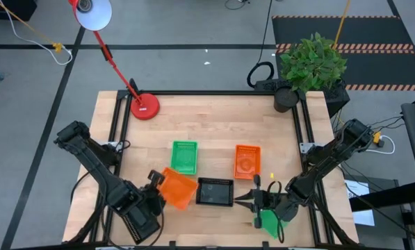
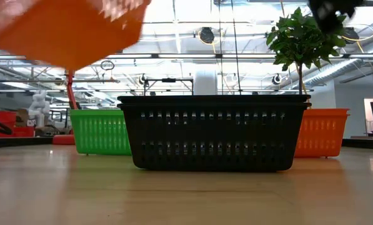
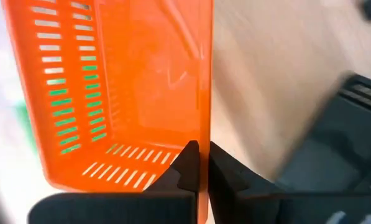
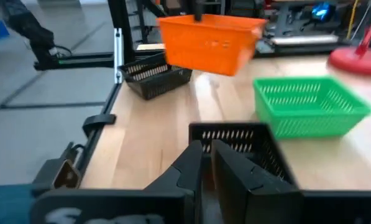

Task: Stack baskets by color
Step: Stack the left orange bin on top of the right orange bin

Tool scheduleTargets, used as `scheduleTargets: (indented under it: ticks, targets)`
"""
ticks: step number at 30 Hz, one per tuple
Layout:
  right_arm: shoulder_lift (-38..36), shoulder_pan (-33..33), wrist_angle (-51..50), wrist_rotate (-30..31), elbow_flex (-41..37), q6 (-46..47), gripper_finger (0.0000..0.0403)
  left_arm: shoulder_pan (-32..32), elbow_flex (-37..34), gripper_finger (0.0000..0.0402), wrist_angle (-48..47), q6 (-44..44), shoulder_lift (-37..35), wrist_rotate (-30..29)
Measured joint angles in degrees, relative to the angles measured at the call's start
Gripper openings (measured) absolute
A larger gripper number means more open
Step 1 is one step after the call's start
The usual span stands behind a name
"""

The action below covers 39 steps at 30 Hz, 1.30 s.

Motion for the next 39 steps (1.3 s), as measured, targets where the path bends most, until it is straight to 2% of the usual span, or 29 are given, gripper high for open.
scheduleTargets:
  ticks: [5, 11, 16, 20, 25, 30, 34, 39]
  targets:
    - [0.0, -1.85, -11.19, 0.08, 9.12, -5.39, 0.0029, 3.09, 2.2, 0.0008, -0.66, 5.0, 0.0, -9.22]
    - [0.0, -4.23, -22.64, 3.99, 19.57, -12.24, 0.0036, 10.55, 2.18, 0.001, 2.27, 9.85, 1.57, -12.44]
    - [0.04, -6.52, -24.16, 5.89, 21.13, -14.38, 0.0073, 15.8, 2.18, 0.001, 10.64, 18.27, 4.08, -12.99]
    - [0.04, -7.26, -28.96, 5.89, 21.19, -12.24, 0.0113, 17.59, 2.18, 0.0013, 17.32, 26.99, 5.59, -13.13]
    - [0.07, -6.52, -35.54, 5.24, 21.19, -9.45, 0.015, 18.42, 2.16, 0.0009, 19.35, 32.42, 6.68, -13.05]
    - [0.07, -6.61, -38.29, -3.08, 22.77, -13.21, 0.0164, 18.6, 2.14, 0.0018, 20.78, 33.93, 7.61, -13.02]
    - [0.07, -7.65, -49.37, -8.98, 29.67, -14.81, 0.0163, 18.7, 2.16, 0.0008, 21.58, 35.89, 8.5, -11.94]
    - [0.04, -12.1, -60.66, -18.52, 35.96, -16.27, 0.016, 18.56, 2.18, 0.0021, 22.1, 35.76, 8.35, -11.67]
